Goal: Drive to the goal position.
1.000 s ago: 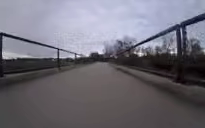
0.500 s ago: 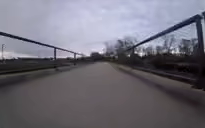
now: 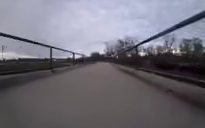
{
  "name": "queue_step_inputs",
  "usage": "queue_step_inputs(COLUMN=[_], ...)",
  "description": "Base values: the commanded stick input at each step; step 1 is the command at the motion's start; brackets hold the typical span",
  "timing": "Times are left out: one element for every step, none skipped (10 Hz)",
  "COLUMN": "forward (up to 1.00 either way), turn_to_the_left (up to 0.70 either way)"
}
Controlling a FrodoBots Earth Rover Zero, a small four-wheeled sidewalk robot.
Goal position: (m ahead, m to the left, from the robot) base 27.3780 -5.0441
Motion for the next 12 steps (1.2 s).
queue_step_inputs(forward=[1.0, 1.0, 1.0, 1.0, 1.0, 1.0, 1.0, 1.0, 1.0, 1.0, 1.0, 1.0], turn_to_the_left=[0.0, 0.0, 0.0, 0.0, 0.0, 0.0, 0.0, 0.0, 0.0, 0.0, 0.0, 0.0])
